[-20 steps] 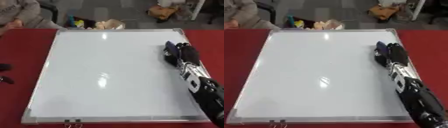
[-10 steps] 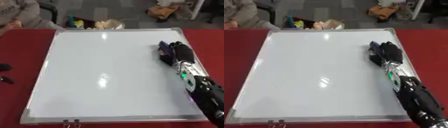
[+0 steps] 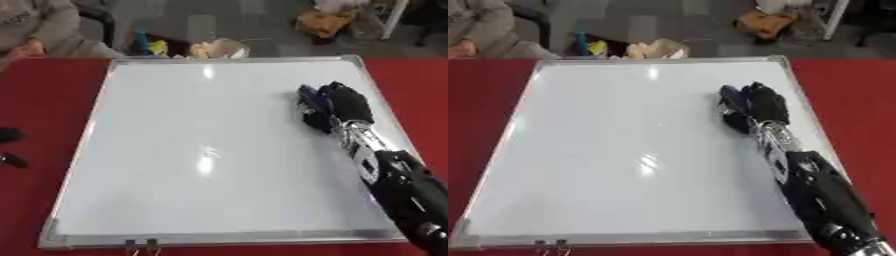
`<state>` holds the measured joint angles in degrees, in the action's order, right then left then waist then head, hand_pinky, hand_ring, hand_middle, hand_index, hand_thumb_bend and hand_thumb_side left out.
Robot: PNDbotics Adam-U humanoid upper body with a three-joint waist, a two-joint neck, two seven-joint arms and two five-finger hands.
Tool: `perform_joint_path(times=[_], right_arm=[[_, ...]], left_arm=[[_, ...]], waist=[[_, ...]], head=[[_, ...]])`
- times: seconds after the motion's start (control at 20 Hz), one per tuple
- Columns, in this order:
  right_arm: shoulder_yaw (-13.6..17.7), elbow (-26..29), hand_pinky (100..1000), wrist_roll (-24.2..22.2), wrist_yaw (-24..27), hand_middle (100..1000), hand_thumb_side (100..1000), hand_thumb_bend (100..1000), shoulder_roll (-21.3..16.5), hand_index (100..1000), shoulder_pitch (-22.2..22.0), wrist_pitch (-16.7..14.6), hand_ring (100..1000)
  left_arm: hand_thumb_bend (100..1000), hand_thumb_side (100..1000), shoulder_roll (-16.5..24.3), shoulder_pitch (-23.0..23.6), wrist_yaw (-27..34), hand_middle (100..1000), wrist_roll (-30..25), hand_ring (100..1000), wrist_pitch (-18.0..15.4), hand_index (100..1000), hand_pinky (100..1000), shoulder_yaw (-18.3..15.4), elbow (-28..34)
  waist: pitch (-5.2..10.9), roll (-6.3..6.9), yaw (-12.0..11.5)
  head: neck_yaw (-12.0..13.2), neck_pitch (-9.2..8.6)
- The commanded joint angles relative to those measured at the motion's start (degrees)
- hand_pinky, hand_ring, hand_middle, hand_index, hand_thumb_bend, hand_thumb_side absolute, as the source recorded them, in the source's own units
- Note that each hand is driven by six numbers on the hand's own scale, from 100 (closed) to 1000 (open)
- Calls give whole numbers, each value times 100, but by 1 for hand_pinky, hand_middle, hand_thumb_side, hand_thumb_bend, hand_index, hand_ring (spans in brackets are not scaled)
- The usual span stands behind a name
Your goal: Wipe the whiteboard clean with a brush.
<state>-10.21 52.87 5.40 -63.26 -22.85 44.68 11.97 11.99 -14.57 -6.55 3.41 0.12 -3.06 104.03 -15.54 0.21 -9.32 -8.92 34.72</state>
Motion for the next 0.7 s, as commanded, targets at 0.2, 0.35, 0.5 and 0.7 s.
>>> perform_joint_path(times=[0.2, 0.35, 0.5, 0.7], right_arm=[[-340, 21, 751, -225, -165, 761, 1000, 100, 427, 820, -64, -236, 792], [-434, 93, 753, -279, -256, 764, 1000, 100, 478, 819, -47, -332, 794], [-518, 167, 756, -325, -318, 765, 1000, 100, 516, 819, -36, -412, 794], [-630, 283, 760, -384, -376, 767, 1000, 100, 540, 818, -27, -517, 796]], left_arm=[[245, 948, 32, -41, 20, 533, -24, 696, -13, 606, 423, -19, 83], [246, 948, 31, -48, 21, 533, -25, 696, -13, 606, 423, -18, 86], [246, 947, 32, -53, 19, 533, -28, 696, -11, 606, 423, -16, 87], [247, 947, 32, -57, 20, 533, -26, 697, -10, 606, 424, -16, 90]], waist=[[11, 24, -61], [11, 8, -71], [13, -4, -78], [19, -17, -87]], head=[[-28, 26], [-29, 27], [-32, 22], [-35, 17]])
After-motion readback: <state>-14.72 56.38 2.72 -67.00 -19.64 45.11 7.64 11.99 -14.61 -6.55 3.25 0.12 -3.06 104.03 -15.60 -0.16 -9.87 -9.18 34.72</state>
